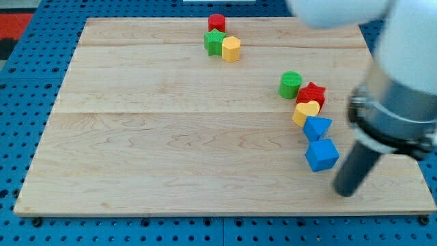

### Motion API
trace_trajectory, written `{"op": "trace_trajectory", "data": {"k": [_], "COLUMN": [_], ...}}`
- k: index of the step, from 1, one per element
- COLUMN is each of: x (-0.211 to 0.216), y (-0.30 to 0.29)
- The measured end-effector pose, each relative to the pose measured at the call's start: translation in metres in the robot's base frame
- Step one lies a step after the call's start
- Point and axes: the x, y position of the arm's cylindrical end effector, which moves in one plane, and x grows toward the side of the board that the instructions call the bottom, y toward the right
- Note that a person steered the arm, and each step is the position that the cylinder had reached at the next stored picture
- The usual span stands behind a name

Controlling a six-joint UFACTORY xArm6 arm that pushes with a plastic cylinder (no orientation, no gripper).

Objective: Move the blue cube into the blue triangle

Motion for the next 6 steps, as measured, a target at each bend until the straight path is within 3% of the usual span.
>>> {"op": "trace_trajectory", "data": {"k": [1, 3, 6], "x": [-0.039, 0.009, -0.047], "y": [-0.009, -0.007, -0.049]}}
